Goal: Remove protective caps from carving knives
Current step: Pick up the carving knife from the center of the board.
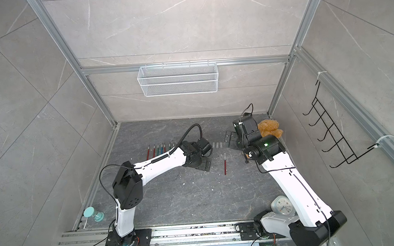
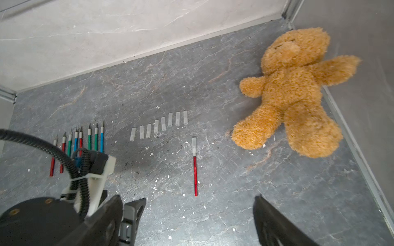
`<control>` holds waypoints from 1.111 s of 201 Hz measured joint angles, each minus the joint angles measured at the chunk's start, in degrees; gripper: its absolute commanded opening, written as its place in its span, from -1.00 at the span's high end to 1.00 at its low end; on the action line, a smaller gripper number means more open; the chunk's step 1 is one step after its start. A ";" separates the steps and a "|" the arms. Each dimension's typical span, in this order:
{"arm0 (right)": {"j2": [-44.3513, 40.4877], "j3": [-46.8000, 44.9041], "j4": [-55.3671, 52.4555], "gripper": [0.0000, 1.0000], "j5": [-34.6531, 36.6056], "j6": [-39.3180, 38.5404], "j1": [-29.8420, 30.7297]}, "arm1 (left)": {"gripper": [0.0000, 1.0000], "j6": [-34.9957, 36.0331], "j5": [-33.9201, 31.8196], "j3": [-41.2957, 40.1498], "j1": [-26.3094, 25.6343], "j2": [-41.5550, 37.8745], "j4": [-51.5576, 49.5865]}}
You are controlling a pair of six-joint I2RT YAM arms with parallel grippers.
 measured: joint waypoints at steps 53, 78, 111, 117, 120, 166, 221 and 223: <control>-4.11 -2.12 -1.53 -0.99 3.48 1.31 -0.11 | -1.00 -3.85 2.91 13.05 -2.54 11.91 -2.32; -5.64 -2.12 -2.29 -1.00 4.00 1.70 -0.11 | -0.99 -5.11 3.32 18.60 -3.26 16.55 -4.35; -6.58 -2.12 -3.61 -1.00 4.42 1.97 -0.11 | -0.99 -6.36 4.00 22.97 -3.74 20.55 -5.73; -6.64 -2.12 -3.78 -1.00 4.46 1.97 -0.11 | -0.99 -6.56 4.17 23.39 -3.76 21.09 -5.84; -6.69 -2.12 -3.85 -0.99 4.46 1.99 -0.11 | -0.99 -6.62 4.22 23.61 -3.78 21.31 -5.92; -8.13 -2.12 -4.85 -0.99 4.63 1.97 -0.11 | -0.98 -7.69 4.57 24.74 -4.07 22.56 -6.58; -10.23 -2.10 -6.01 -0.99 4.59 1.95 -0.11 | -0.97 -8.07 5.62 28.30 -4.66 24.44 -6.29; -10.34 -2.10 -6.05 -0.99 4.59 1.95 -0.11 | -0.97 -8.07 5.66 28.48 -4.70 24.63 -6.27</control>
